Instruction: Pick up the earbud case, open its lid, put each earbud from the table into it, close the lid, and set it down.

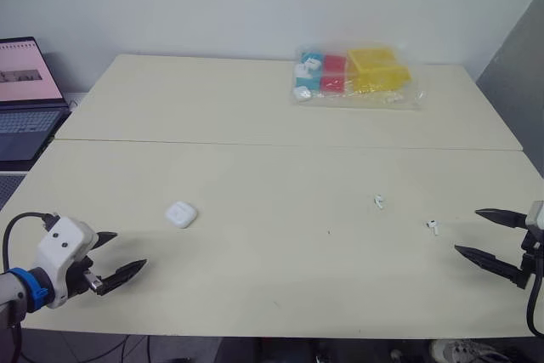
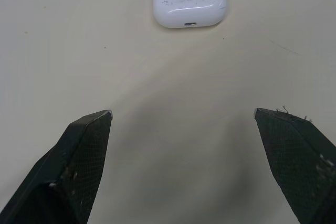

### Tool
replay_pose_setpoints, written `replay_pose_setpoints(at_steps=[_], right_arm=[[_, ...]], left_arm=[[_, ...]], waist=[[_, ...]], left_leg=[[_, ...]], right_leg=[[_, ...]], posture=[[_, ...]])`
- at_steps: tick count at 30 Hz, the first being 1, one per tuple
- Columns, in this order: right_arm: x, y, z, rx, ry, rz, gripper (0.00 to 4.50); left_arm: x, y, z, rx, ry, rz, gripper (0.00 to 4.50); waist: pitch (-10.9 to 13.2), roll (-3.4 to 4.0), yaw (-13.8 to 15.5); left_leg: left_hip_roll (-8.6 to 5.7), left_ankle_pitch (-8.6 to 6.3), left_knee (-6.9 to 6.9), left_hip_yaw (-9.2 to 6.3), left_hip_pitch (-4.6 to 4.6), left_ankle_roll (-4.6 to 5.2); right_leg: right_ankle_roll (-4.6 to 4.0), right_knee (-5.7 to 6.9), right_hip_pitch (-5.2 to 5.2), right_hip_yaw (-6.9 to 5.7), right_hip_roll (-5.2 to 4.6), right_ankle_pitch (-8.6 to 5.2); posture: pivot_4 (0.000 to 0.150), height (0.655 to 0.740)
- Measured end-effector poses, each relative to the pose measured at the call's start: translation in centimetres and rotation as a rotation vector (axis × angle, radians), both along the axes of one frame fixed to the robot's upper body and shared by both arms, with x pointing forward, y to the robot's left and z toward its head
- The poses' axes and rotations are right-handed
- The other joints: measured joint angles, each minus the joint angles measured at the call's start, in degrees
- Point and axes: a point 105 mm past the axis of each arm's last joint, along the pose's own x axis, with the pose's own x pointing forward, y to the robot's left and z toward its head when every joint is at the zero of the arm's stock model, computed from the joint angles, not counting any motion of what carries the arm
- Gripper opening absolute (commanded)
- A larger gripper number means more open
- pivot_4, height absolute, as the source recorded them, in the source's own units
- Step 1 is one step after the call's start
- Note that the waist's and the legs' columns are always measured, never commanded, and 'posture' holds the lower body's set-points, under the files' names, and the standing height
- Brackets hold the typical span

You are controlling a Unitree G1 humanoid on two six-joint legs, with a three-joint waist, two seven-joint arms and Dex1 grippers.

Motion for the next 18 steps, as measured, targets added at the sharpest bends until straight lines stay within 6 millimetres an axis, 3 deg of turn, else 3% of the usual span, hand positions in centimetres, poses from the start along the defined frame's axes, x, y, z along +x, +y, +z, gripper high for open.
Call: replay_pose_setpoints(at_steps=[12,18], right_arm=[[0.0,-0.4,-0.3,-0.017,0.007,0.002,4.45],[0.0,-0.3,-0.5,-0.014,0.018,0.008,4.45]], left_arm=[[0.1,-0.4,1.3,-0.154,-0.020,0.021,4.50],[-0.2,-0.3,1.1,-0.144,0.004,0.030,4.50]], waist=[[0.0,-0.02,0.0],[0.0,-0.02,0.0]], left_leg=[[-0.01,0.00,0.02,0.00,0.17,0.00],[-0.01,0.00,0.02,0.02,0.29,0.00]], right_leg=[[0.00,0.08,0.13,0.00,0.02,0.00],[-0.03,0.15,0.20,0.04,0.02,-0.02]], posture=[[0.150,0.7400],[0.150,0.7400]])
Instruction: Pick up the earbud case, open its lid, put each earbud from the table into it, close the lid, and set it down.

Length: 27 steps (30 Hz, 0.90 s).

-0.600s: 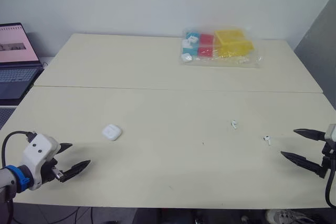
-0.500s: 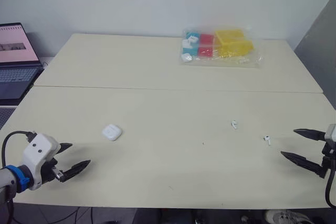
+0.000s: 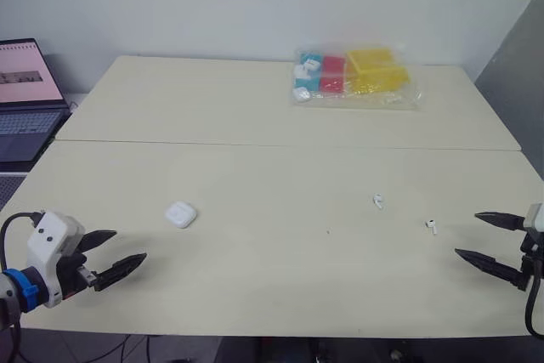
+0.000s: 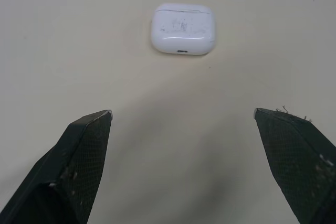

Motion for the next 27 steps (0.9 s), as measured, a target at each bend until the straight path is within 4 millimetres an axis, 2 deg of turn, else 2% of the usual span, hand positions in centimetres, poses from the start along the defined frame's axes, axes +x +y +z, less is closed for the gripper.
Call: replay_pose_setpoints(at_steps=[12,15,17,21,24,27], right_arm=[[0.0,0.2,0.0,0.001,0.013,0.032,4.45],[-0.1,0.9,-0.3,-0.056,0.036,0.105,4.45],[0.2,2.2,-0.1,-0.060,0.040,0.172,4.45],[1.1,5.7,2.1,-0.031,0.012,0.313,4.45],[1.8,9.2,4.2,0.050,-0.007,0.428,4.45],[1.9,12.4,6.1,0.081,-0.032,0.558,4.45]], left_arm=[[0.5,-1.0,-0.3,0.045,-0.001,-0.018,4.50],[1.1,-1.3,-0.3,0.059,-0.019,-0.030,4.50],[1.9,-1.6,-0.2,0.072,-0.042,-0.038,4.50],[3.4,-2.0,-0.1,0.064,-0.061,-0.048,4.50],[4.7,-1.9,-0.2,-0.001,-0.042,-0.017,4.50],[5.8,-2.7,-0.1,-0.037,-0.035,-0.047,4.50]], waist=[[0.0,0.00,0.0],[0.0,0.00,0.0],[0.0,0.01,0.0],[0.0,0.00,-0.1],[0.0,-0.01,-0.1],[0.0,-0.02,-0.1]], left_leg=[[0.01,0.00,0.00,0.01,0.22,0.00],[0.01,0.00,0.00,0.02,0.26,0.00],[0.01,0.00,0.00,0.02,0.32,0.00],[0.00,0.01,0.01,0.02,0.38,0.00],[-0.01,0.01,0.01,-0.01,0.36,0.00],[-0.02,0.01,0.00,-0.04,0.31,0.00]], right_leg=[[-0.03,0.02,0.18,0.03,0.00,-0.02],[-0.04,0.06,0.19,0.03,0.01,-0.02],[-0.03,0.12,0.20,0.05,0.01,-0.02],[0.02,0.25,0.21,0.06,0.06,0.02],[0.20,0.29,0.17,0.01,0.10,0.12],[0.19,0.25,0.17,-0.03,0.12,0.11]], posture=[[0.150,0.7400],[0.150,0.7400],[0.150,0.7400],[0.150,0.7400],[0.150,0.7400],[0.150,0.7400]])
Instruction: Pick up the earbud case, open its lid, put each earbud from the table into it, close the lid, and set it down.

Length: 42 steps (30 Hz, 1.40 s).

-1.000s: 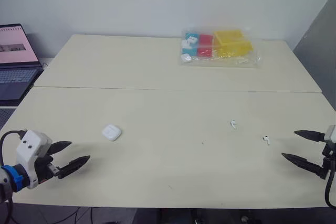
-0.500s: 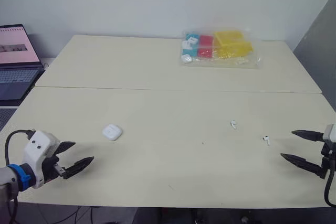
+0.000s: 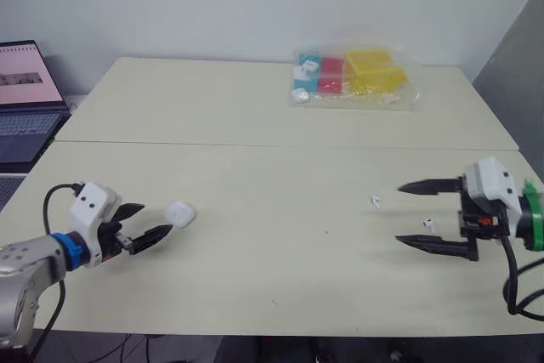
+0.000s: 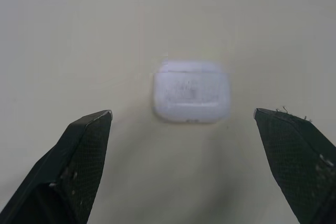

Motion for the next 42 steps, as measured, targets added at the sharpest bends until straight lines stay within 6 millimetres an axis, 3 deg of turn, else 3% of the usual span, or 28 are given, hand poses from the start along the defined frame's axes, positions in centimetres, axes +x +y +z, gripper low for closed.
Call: replay_pose_setpoints(at_steps=[7,13,31,41,42], right_arm=[[2.3,3.7,1.3,0.037,-0.025,0.020,4.45],[3.3,4.6,0.7,0.014,-0.034,-0.019,4.45],[1.8,6.2,0.5,0.005,-0.039,0.068,4.45],[1.2,6.5,0.4,0.009,-0.017,0.090,4.45],[1.1,6.6,0.4,0.010,-0.016,0.091,4.48]], left_arm=[[0.9,-0.4,-1.5,0.002,0.056,-0.025,4.50],[0.9,-0.4,-1.6,0.007,0.046,-0.039,4.50],[3.3,-1.3,-2.6,0.065,0.067,-0.124,4.50],[3.7,-1.5,-2.7,0.089,0.070,-0.175,4.50],[3.7,-1.5,-2.7,0.094,0.071,-0.182,4.32]], waist=[[0.0,-0.04,0.0],[0.0,-0.03,0.0],[0.0,-0.03,0.0],[0.0,-0.02,0.1],[0.0,-0.02,0.1]], left_leg=[[0.04,-0.01,0.00,0.04,-0.18,-0.01],[0.06,-0.01,0.00,0.03,-0.18,-0.01],[0.04,0.00,0.05,0.03,-0.13,0.00],[0.04,0.00,0.06,0.03,-0.11,0.00],[0.03,0.00,0.06,0.03,-0.11,0.00]], right_leg=[[0.02,0.00,-0.15,0.07,-0.06,-0.01],[0.02,0.04,-0.18,0.06,-0.07,-0.01],[0.02,0.15,-0.16,0.05,-0.06,0.00],[0.03,0.16,-0.13,0.05,-0.07,0.00],[0.03,0.16,-0.13,0.05,-0.07,0.00]], posture=[[0.150,0.7400],[0.150,0.7400],[0.150,0.7400],[0.150,0.7400],[0.150,0.7400]])
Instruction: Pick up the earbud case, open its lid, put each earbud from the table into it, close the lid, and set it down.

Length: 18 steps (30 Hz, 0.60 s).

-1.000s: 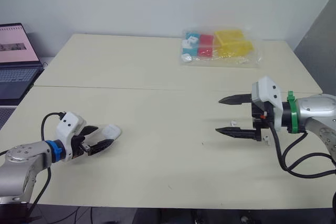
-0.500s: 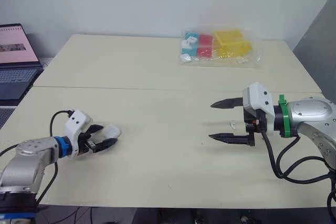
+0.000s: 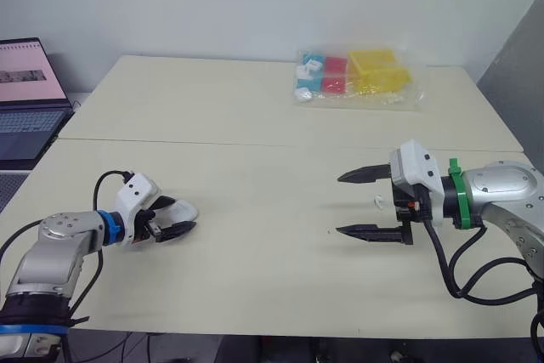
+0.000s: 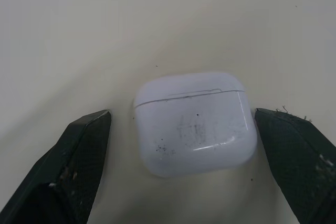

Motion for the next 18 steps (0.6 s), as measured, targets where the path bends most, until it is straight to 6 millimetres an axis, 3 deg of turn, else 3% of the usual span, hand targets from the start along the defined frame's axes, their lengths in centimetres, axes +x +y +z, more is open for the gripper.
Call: replay_pose_setpoints(at_steps=[6,13,17,18], right_arm=[[0.0,0.0,0.0,0.001,0.000,-0.005,4.50],[0.2,-0.1,0.1,0.003,-0.008,-0.018,4.50],[0.3,-0.5,0.2,0.015,-0.011,-0.045,4.50],[0.3,-0.8,0.0,0.028,0.010,-0.069,4.50]], left_arm=[[0.0,0.0,-0.1,0.018,0.001,-0.027,2.84],[0.0,-1.0,-0.2,-0.003,-0.018,-0.069,2.84],[-0.4,-4.0,-0.3,-0.042,-0.018,-0.194,2.84],[-0.5,-5.7,0.0,-0.062,-0.037,-0.251,2.84]], waist=[[0.0,0.01,0.0],[0.0,0.06,0.2],[0.0,0.05,0.5],[0.0,0.05,0.7]], left_leg=[[0.01,0.00,0.00,0.03,0.01,0.00],[-0.03,0.00,0.04,0.04,-0.01,0.00],[-0.04,0.00,0.09,0.01,-0.10,0.00],[-0.05,0.00,0.12,0.00,-0.16,0.00]], right_leg=[[0.01,-0.01,0.00,0.02,0.00,0.00],[0.04,-0.04,0.03,0.02,-0.05,0.02],[0.08,-0.08,0.03,0.00,-0.05,0.04],[0.09,-0.08,0.03,-0.01,-0.05,0.04]], posture=[[0.150,0.7400],[0.150,0.7400],[0.150,0.7400],[0.150,0.7400]])
